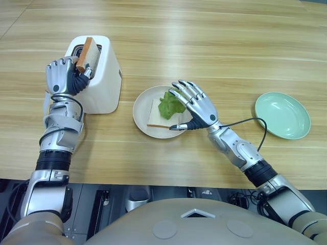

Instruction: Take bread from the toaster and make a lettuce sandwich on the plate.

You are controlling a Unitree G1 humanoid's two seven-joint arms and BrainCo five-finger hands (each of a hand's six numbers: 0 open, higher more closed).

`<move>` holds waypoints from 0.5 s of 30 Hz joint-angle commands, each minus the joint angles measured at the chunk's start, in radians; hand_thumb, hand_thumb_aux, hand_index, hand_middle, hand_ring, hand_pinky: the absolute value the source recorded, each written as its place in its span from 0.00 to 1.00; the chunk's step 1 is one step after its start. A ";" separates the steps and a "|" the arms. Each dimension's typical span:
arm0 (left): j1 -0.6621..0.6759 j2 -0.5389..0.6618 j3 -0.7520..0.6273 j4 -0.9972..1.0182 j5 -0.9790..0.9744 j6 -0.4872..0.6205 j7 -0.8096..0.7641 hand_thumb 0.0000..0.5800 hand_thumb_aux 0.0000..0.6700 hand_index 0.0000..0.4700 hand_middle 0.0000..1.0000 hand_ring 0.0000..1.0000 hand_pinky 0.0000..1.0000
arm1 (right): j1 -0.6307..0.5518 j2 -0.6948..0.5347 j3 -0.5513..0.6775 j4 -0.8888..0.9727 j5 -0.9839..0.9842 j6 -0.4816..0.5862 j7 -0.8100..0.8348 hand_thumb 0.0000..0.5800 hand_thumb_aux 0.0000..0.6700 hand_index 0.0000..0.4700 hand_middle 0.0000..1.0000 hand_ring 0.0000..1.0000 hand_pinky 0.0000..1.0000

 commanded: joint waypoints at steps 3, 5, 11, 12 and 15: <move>0.002 -0.037 0.083 -0.070 -0.059 -0.109 0.188 1.00 1.00 0.98 1.00 1.00 1.00 | 0.014 0.015 -0.032 0.001 -0.005 0.015 -0.044 0.00 0.00 0.00 0.00 0.00 0.00; 0.005 -0.045 0.106 -0.104 -0.065 -0.154 0.249 1.00 1.00 0.98 1.00 1.00 1.00 | 0.013 0.021 -0.033 0.012 -0.011 0.016 -0.053 0.00 0.00 0.00 0.00 0.00 0.00; 0.036 -0.103 0.159 -0.266 -0.184 -0.354 0.289 1.00 1.00 0.98 1.00 1.00 1.00 | 0.030 0.015 -0.086 0.023 0.016 0.037 -0.104 0.00 0.00 0.00 0.00 0.00 0.00; 0.037 -0.113 0.142 -0.275 -0.221 -0.385 0.247 1.00 1.00 0.98 1.00 1.00 1.00 | 0.034 0.011 -0.103 0.031 0.027 0.043 -0.107 0.00 0.00 0.00 0.00 0.00 0.00; 0.042 -0.157 0.036 -0.267 -0.398 -0.458 0.040 1.00 1.00 0.98 1.00 1.00 1.00 | 0.047 -0.005 -0.145 0.056 0.051 0.055 -0.115 0.00 0.00 0.00 0.00 0.00 0.00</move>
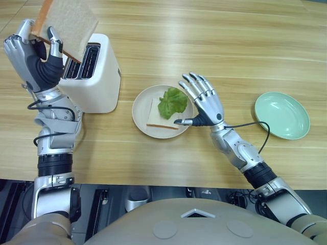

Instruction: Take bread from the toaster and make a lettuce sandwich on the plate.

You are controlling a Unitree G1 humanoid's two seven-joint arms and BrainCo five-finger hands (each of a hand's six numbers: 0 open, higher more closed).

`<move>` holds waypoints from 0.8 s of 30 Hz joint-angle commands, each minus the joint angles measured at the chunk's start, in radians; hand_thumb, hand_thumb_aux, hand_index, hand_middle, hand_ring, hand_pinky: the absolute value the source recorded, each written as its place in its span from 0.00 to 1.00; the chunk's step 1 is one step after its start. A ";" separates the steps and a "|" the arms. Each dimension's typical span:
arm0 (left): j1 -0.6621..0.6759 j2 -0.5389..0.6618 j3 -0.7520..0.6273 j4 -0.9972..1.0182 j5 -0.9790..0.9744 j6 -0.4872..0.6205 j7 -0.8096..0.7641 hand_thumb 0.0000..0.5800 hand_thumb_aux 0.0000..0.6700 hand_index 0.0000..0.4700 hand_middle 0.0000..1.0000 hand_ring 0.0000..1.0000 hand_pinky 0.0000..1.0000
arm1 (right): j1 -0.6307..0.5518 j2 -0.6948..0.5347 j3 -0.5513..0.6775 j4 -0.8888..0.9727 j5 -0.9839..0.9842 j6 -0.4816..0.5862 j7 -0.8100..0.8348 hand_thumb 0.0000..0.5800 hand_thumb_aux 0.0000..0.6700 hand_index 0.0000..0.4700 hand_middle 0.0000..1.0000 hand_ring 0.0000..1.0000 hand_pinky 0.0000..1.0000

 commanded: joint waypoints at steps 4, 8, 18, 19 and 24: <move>0.043 -0.093 -0.266 0.054 -0.362 -0.106 -0.524 1.00 1.00 0.98 1.00 1.00 1.00 | 0.044 -0.038 -0.117 0.042 0.086 0.013 -0.020 0.00 0.00 0.00 0.00 0.00 0.00; 0.052 -0.127 -0.338 0.140 -0.467 -0.085 -0.750 1.00 1.00 0.98 1.00 1.00 1.00 | 0.059 -0.048 -0.151 0.025 0.110 -0.004 -0.024 0.00 0.00 0.00 0.00 0.00 0.00; -0.039 -0.173 -0.336 0.407 -0.598 -0.043 -1.101 1.00 1.00 0.98 1.00 1.00 1.00 | 0.069 -0.031 -0.052 -0.065 0.041 -0.101 0.022 0.00 0.00 0.00 0.00 0.00 0.00; -0.051 -0.177 -0.331 0.431 -0.604 -0.046 -1.129 1.00 1.00 0.98 1.00 1.00 1.00 | 0.067 -0.027 -0.037 -0.070 0.029 -0.104 0.029 0.00 0.00 0.00 0.00 0.00 0.00; -0.113 -0.184 -0.320 0.535 -0.601 -0.051 -1.213 1.00 1.00 0.98 1.00 1.00 1.00 | 0.051 -0.003 0.073 -0.068 -0.030 -0.150 0.097 0.00 0.00 0.00 0.00 0.00 0.00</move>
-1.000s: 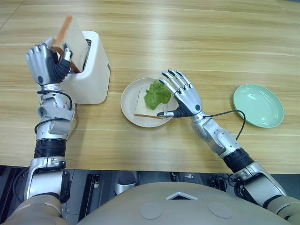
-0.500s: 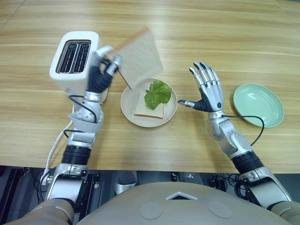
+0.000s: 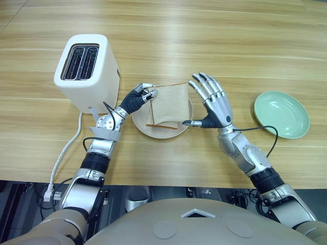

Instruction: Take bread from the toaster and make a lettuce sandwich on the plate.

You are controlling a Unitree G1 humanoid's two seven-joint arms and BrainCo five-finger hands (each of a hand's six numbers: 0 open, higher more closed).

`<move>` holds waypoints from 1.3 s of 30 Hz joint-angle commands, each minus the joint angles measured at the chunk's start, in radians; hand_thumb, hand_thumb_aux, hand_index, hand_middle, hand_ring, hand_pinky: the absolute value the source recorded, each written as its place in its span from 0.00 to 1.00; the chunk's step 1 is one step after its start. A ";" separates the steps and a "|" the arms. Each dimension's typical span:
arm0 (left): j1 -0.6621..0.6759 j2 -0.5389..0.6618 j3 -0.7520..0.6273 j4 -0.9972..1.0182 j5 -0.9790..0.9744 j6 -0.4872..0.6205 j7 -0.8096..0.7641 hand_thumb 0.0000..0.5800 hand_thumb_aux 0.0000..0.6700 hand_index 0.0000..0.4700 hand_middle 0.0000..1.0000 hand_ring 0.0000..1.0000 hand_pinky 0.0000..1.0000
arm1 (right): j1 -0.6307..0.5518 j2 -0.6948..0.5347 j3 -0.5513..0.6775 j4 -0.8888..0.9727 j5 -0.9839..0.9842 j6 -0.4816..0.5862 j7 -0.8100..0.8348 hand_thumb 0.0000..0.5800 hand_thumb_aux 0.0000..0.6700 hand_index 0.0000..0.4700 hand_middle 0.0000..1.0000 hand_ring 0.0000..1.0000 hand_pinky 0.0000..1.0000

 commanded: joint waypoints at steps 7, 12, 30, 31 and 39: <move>-0.139 -0.010 0.016 0.299 0.068 -0.035 -0.066 1.00 1.00 0.98 1.00 1.00 1.00 | -0.032 0.025 0.189 0.040 -0.038 -0.119 0.193 0.00 0.00 0.00 0.00 0.00 0.00; -0.203 -0.013 0.009 0.466 0.151 -0.064 0.006 1.00 1.00 0.98 1.00 1.00 1.00 | -0.065 0.052 0.231 0.196 -0.023 -0.112 0.319 0.00 0.00 0.00 0.00 0.00 0.00; -0.248 -0.024 -0.068 0.654 0.370 -0.097 0.190 1.00 1.00 0.98 0.86 0.86 0.86 | -0.069 0.086 0.265 0.377 0.153 -0.110 0.597 0.00 0.00 0.00 0.00 0.00 0.00; -0.252 -0.007 -0.102 0.648 0.431 -0.092 0.266 1.00 1.00 0.98 0.86 0.86 0.86 | -0.065 0.087 0.266 0.378 0.158 -0.109 0.602 0.00 0.00 0.00 0.00 0.00 0.00; -0.267 0.150 -0.271 0.417 0.864 0.093 0.942 0.00 0.00 0.00 0.00 0.00 0.00 | -0.042 0.090 0.263 0.391 0.201 -0.120 0.620 0.00 0.00 0.00 0.00 0.00 0.00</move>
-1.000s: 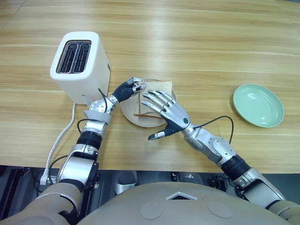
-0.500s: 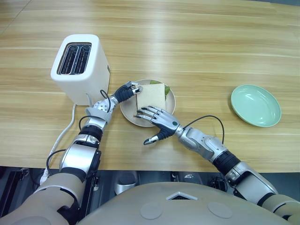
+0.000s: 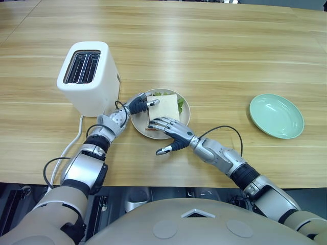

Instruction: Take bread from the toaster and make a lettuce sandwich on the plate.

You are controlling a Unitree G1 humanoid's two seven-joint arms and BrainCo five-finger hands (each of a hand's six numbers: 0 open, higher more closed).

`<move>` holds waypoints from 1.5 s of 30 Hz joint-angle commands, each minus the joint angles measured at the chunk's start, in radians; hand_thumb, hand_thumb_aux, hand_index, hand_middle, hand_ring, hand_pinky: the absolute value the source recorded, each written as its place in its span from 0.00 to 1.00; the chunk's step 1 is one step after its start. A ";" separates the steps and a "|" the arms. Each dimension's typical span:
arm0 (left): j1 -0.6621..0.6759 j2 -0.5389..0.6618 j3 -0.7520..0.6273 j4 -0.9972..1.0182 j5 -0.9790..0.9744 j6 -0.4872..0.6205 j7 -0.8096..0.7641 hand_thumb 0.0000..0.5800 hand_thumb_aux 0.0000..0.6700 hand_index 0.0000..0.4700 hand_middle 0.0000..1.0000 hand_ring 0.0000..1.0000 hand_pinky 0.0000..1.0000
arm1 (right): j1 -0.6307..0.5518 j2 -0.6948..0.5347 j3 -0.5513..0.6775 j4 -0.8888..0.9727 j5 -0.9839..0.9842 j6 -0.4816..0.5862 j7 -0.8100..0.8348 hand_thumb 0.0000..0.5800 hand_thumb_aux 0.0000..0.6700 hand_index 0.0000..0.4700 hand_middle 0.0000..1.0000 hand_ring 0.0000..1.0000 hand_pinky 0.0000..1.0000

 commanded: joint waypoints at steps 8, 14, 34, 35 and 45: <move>0.216 0.213 0.176 -0.800 0.330 0.381 0.530 0.00 0.00 0.00 0.00 0.00 0.00 | 0.045 -0.021 0.025 0.060 -0.031 0.015 0.028 0.00 0.00 0.00 0.00 0.00 0.00; 0.413 0.213 0.128 -0.930 -0.058 0.003 0.272 1.00 0.97 0.95 0.11 0.11 0.11 | 0.057 -0.019 -0.095 -0.214 -0.076 -0.083 -0.314 0.00 0.00 0.00 0.00 0.00 0.00; 0.657 0.310 -0.010 -0.717 -0.156 -0.186 -0.410 1.00 1.00 0.98 1.00 1.00 1.00 | 0.305 -0.271 -0.161 -0.203 0.175 -0.153 0.188 1.00 1.00 0.98 1.00 1.00 1.00; 0.634 0.286 -0.012 -0.697 -0.138 -0.179 -0.402 1.00 1.00 0.98 1.00 1.00 1.00 | 0.282 -0.247 -0.154 -0.180 0.148 -0.140 0.176 1.00 1.00 0.98 1.00 1.00 1.00; 0.297 0.044 -0.066 -0.356 0.099 -0.072 -0.156 1.00 1.00 0.98 1.00 1.00 1.00 | -0.066 -0.021 -0.117 0.272 -0.036 0.011 -0.071 1.00 1.00 0.98 1.00 1.00 1.00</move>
